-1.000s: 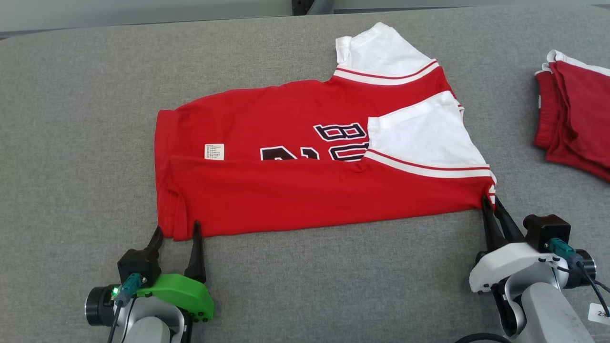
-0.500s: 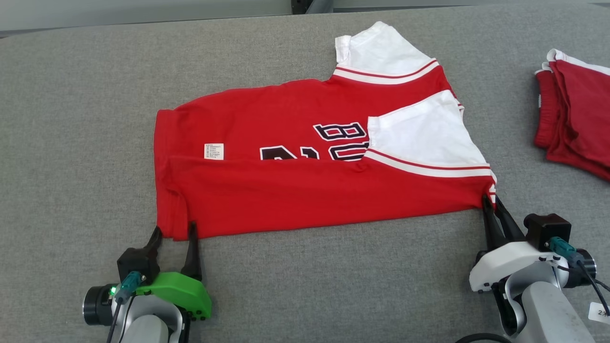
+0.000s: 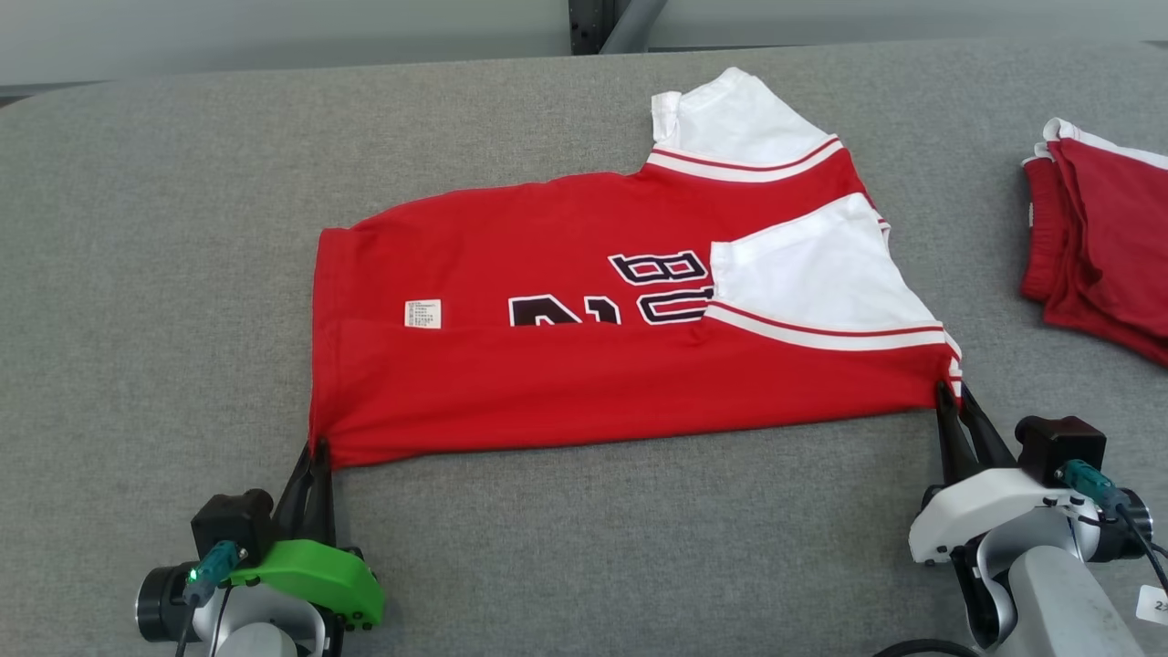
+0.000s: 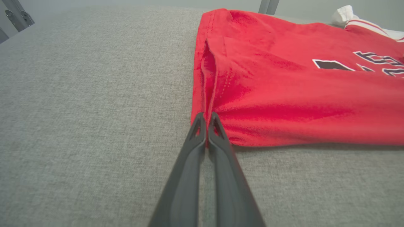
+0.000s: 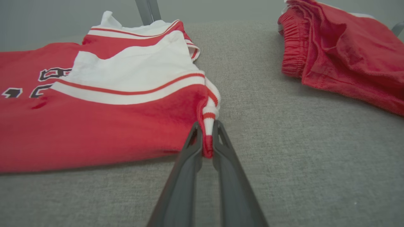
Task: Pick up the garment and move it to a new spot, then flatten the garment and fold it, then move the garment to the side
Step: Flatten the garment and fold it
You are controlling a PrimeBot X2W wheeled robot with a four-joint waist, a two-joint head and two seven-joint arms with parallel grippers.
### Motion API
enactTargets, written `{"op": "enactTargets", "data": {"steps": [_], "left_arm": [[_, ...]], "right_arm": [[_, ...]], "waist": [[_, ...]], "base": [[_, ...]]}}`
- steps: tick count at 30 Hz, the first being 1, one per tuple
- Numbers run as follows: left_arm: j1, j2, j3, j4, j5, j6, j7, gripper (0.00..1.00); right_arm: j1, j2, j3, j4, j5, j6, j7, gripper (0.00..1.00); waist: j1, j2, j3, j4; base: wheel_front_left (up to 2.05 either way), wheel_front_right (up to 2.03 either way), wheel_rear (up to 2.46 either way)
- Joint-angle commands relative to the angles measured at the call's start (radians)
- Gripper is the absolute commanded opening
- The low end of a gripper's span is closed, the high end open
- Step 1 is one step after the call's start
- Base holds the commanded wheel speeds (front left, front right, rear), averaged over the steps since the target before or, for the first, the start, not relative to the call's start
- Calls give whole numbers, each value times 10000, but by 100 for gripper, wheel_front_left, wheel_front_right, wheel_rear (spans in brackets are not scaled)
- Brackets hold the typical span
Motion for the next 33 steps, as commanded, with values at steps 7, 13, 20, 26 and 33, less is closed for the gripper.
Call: {"op": "enactTargets", "data": {"steps": [7, 13, 20, 26, 33], "left_arm": [[338, 77, 495, -326, -224, -515, 4, 0], [822, 179, -1, -236, -969, -642, 4, 0], [1620, 727, -746, -40, -2081, -642, 4, 0], [2346, 759, -601, 166, -2395, -622, 2, 0], [2996, 704, -666, 513, -2535, -623, 2, 0]], "right_arm": [[281, -90, -297, 20, -138, -23, 3, 0], [692, -1, -296, 75, -164, -23, 3, 0], [1372, 110, -221, 181, -88, -21, 3, 0], [2050, 160, -176, 202, 54, -23, 3, 0], [2750, 148, -235, 78, 134, -23, 3, 0]], "waist": [[0, 0, -663, 67], [0, 0, -1545, 6], [0, 0, -2468, -95], [0, 0, -2966, -81], [0, 0, -3217, -227]], "base": [[0, 0, 0], [0, 0, 0], [0, 0, 0], [0, 0, 0], [0, 0, 0]]}}
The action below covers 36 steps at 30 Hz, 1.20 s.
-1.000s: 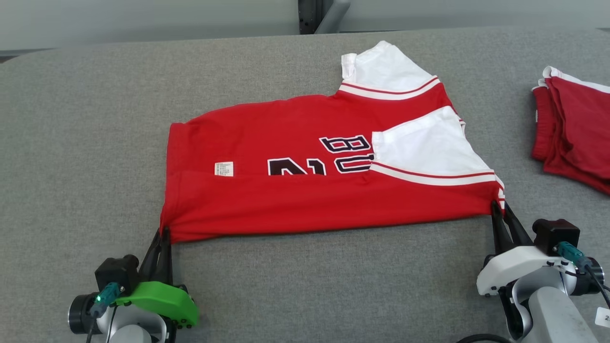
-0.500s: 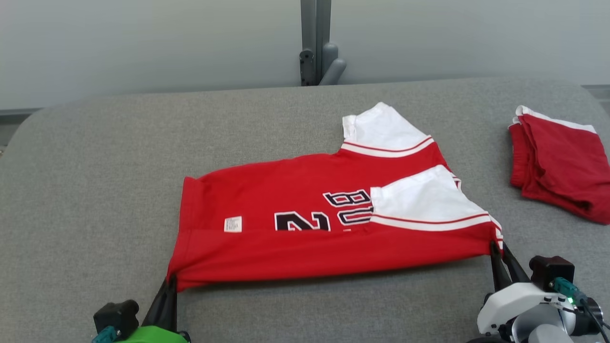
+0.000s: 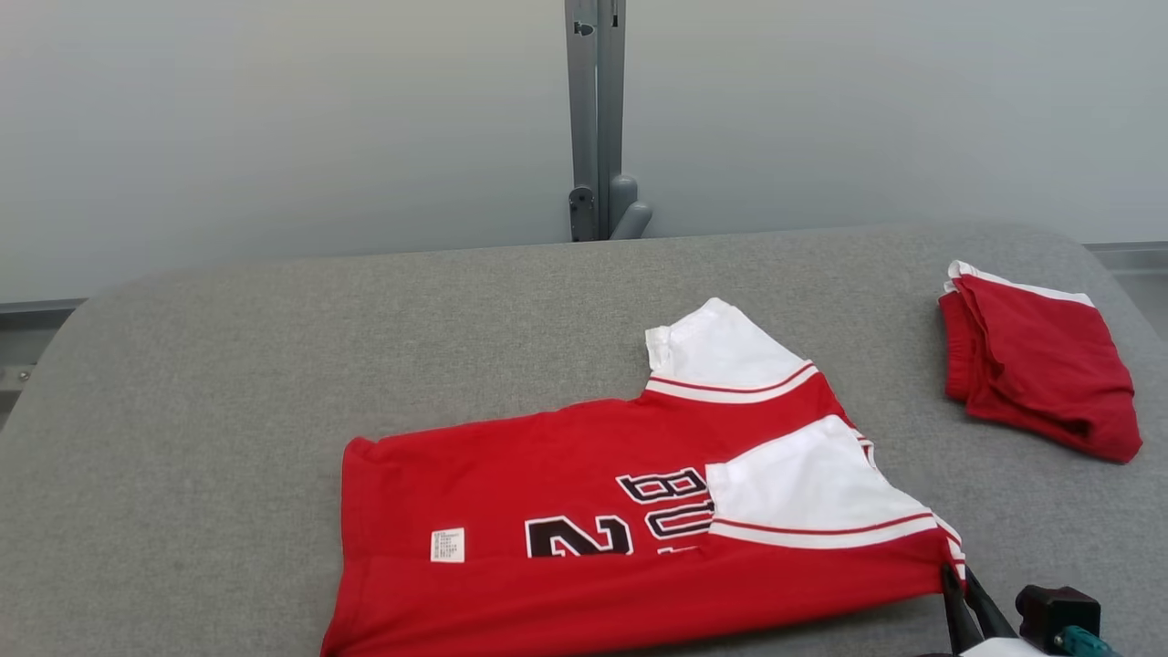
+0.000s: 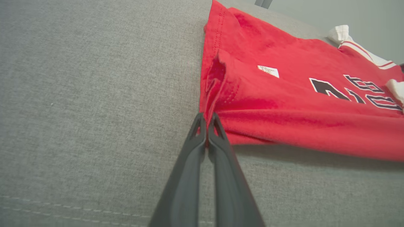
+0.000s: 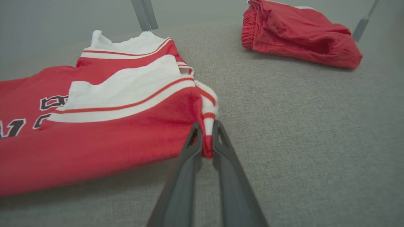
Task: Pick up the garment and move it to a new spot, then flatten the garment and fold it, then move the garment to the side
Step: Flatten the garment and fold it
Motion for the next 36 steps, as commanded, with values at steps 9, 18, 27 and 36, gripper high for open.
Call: {"op": "enactTargets", "data": {"steps": [9, 18, 27, 36], "left_arm": [[324, 292, -53, 319, 91, 33, 0, 0], [-12, 108, -16, 701, 323, 32, 0, 100], [-130, 4, 1303, 106, 1431, 98, 0, 100], [-1584, -267, 1299, -350, 2007, 17, 1, 100]], "right_arm": [[406, -149, -215, -89, -74, -28, 3, 0], [287, -88, -47, 6, 47, -27, 2, 84], [-120, -69, -503, -638, -369, -22, 2, 100], [-1221, -48, 117, -1098, -478, -22, 2, 100]], "waist": [[0, -1, 6, -158], [0, -1, 296, -81], [0, -1, 573, 37], [0, -1, 1185, 97]], "base": [[0, 0, 0], [0, 0, 0], [0, 0, 0], [0, 0, 0]]}}
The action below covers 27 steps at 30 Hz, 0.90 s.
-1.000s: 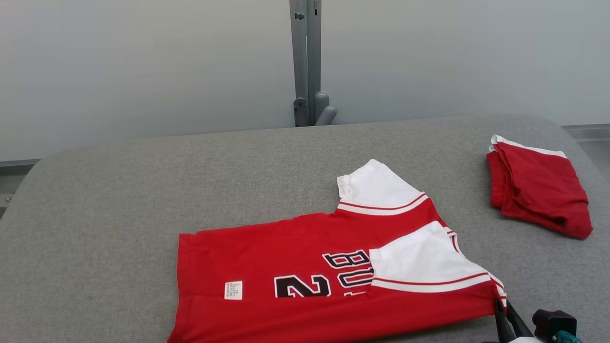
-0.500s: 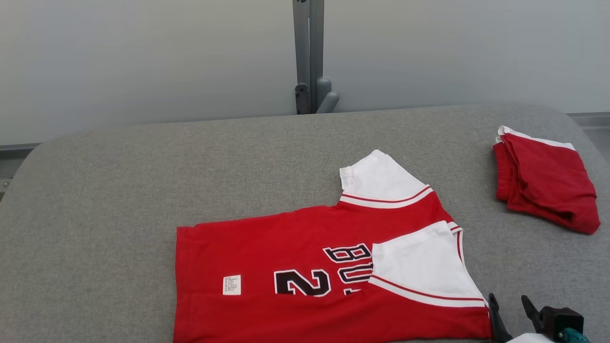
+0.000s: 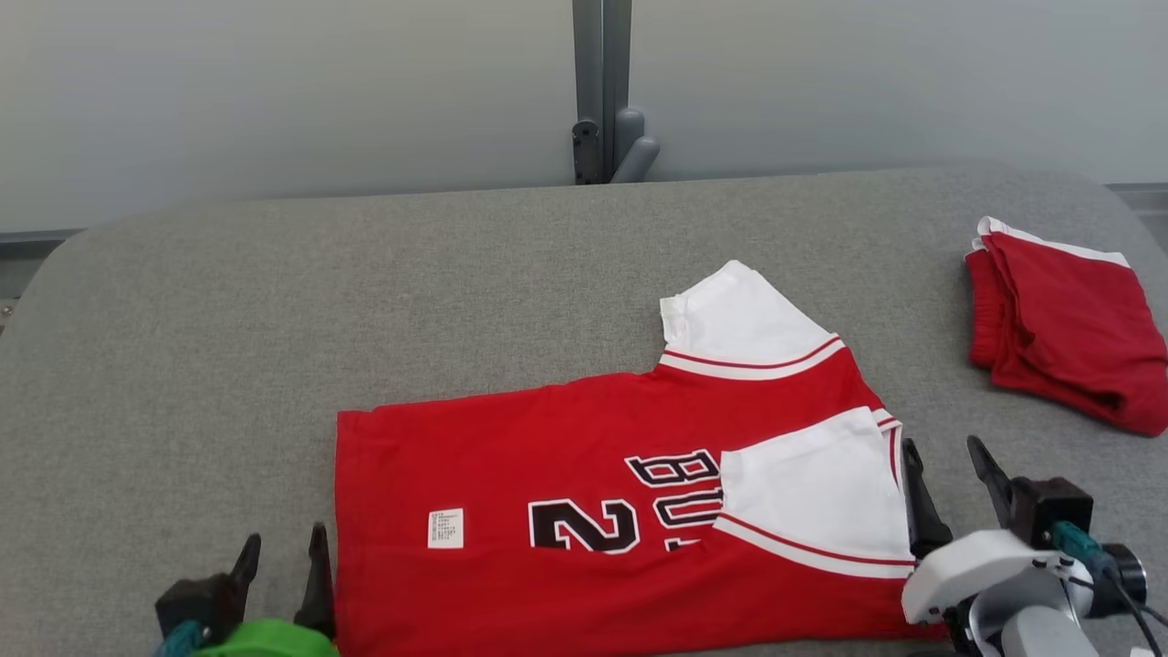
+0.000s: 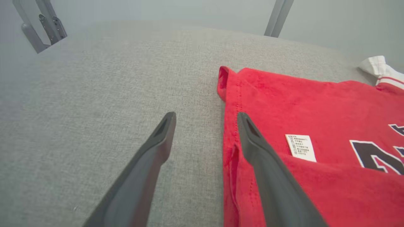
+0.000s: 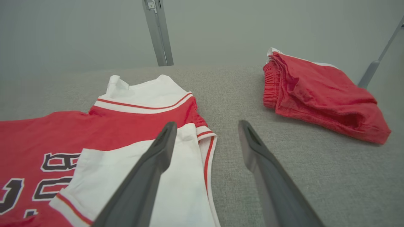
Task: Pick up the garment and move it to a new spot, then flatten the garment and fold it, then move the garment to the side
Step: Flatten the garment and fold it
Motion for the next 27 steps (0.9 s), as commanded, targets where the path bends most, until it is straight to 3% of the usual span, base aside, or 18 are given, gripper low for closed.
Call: {"op": "enactTargets", "data": {"steps": [1, 6, 12, 24, 26, 27], "left_arm": [[-551, 5, -108, 123, 61, -40, 1, 100], [-2081, 163, -973, 1029, 0, -50, -1, 100], [-3694, 552, -1345, 2402, -346, -48, 1, 100], [-5032, 817, -1955, 4099, -1160, -49, 1, 100], [-5162, 814, -2106, 4225, -1299, -50, -1, 69], [-5239, 833, -2189, 4278, -1322, -50, -1, 48]], "right_arm": [[-356, -57, 121, -67, -53, -16, 0, 100], [-1221, -147, 625, -96, -63, -16, 0, 100], [-1879, -179, 1054, -95, 24, -16, 0, 100], [-2461, -295, 1380, -73, 183, -16, 0, 100], [-2586, -282, 1424, -47, 244, -16, 0, 100], [-2654, -292, 1491, 4, 274, -16, 1, 100]], "waist": [[0, 0, 348, -18], [0, 0, 1036, -107], [0, 0, 1658, -310], [0, 0, 2263, -462], [0, 0, 2340, -440], [0, 0, 2372, -423]], "base": [[0, 0, 0], [0, 0, 0], [0, 0, 0], [0, 0, 0], [0, 0, 0], [0, 0, 0]]}}
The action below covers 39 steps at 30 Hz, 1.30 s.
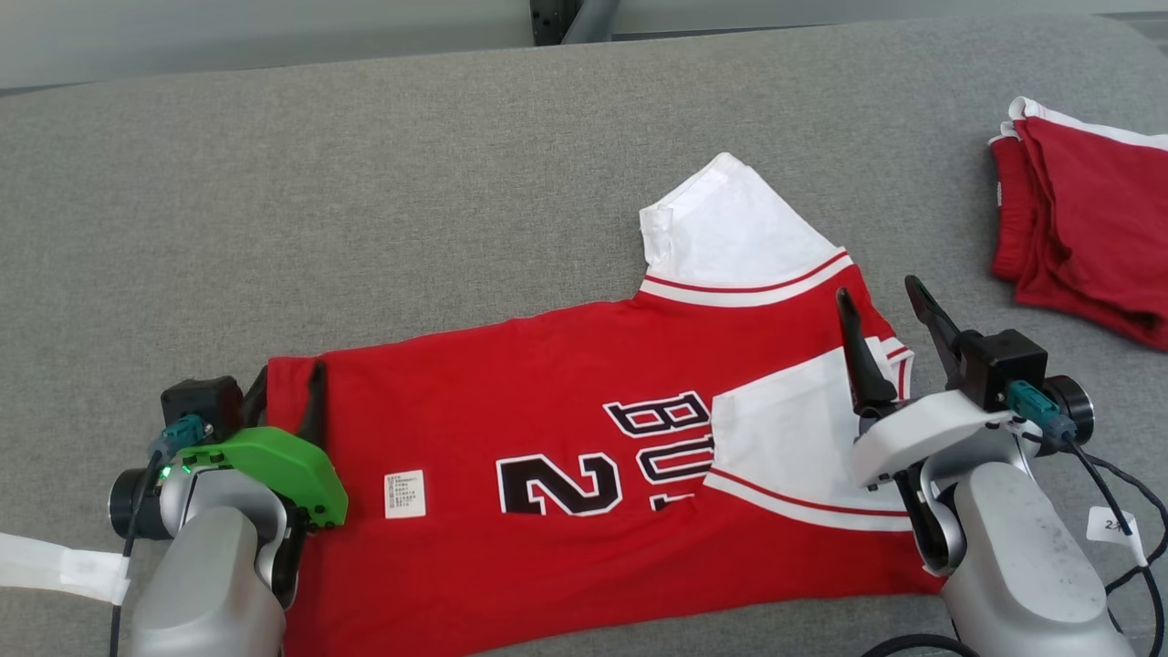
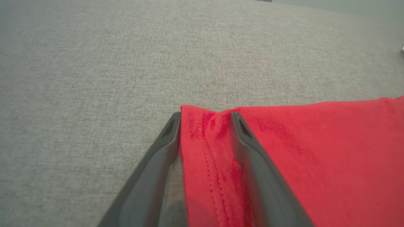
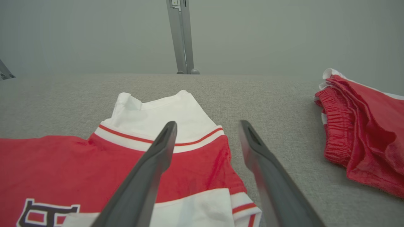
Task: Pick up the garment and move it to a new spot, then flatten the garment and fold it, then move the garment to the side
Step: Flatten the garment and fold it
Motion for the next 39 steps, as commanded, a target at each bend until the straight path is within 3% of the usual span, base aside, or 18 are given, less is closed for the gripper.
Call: {"op": "enactTargets", "data": {"steps": [1, 2, 3, 10, 18, 24, 33, 34, 36, 37, 38, 39], "left_arm": [[-179, 67, -55, 62, -58, -27, -1, 30], [-221, 57, -130, 75, -135, -27, 1, 5], [-258, 44, -223, 66, -204, -27, -1, 0], [-379, 78, -540, -255, -376, -27, 1, 0], [-749, -141, -1090, -696, -320, -26, 1, 0], [-1111, -340, -1536, -844, -496, -26, -1, 0], [-1482, -507, -2011, -902, -636, -26, 1, 0], [-1510, -505, -2046, -906, -646, -26, 1, 0], [-1594, -496, -2105, -912, -670, -26, 1, 0], [-1613, -493, -2125, -912, -689, -27, 1, 0], [-1624, -482, -2140, -905, -701, -16, 1, 0], [-1629, -471, -2149, -901, -728, -5, 1, 0]], "right_arm": [[-106, -49, 40, 67, 37, -16, 3, 100], [-220, -71, 95, 116, 74, -16, 2, 100], [-376, -128, 175, 198, 123, -16, 2, 100], [-2044, -876, 1178, 1228, 989, -16, 457, 100], [-4726, -1724, 2501, 2879, 2591, -16, 3421, 100], [-5935, -2125, 3451, 3835, 3139, -16, 4696, 100], [-6721, -2347, 3864, 5130, 3523, -16, 5163, 100], [-6778, -2356, 3931, 5265, 3497, -16, 5186, 96], [-6909, -2375, 4031, 5480, 3537, -16, 5079, 77], [-6906, -2382, 4117, 5576, 3534, -16, 5063, 50], [-6898, -2383, 4206, 5657, 3548, -16, 5010, 39], [-6922, -2405, 4298, 5717, 3557, -16, 4954, 18]], "waist": [[0, 0, 61, 36], [0, 0, 85, 57], [0, 0, 103, 86], [0, 0, 200, 396], [0, 0, 702, 1105], [0, 0, 1193, 1606], [0, 0, 1704, 2001], [0, 0, 1749, 2022], [0, 0, 1822, 2056], [0, 0, 1842, 2069], [0, 0, 1856, 2077], [0, 0, 1867, 2079]], "base": [[0, 0, 0], [0, 0, 0], [0, 0, 0], [0, 0, 0], [0, 0, 0], [0, 0, 0], [0, 0, 0], [0, 0, 0], [0, 0, 0], [0, 0, 0], [0, 0, 0], [0, 0, 0]]}}
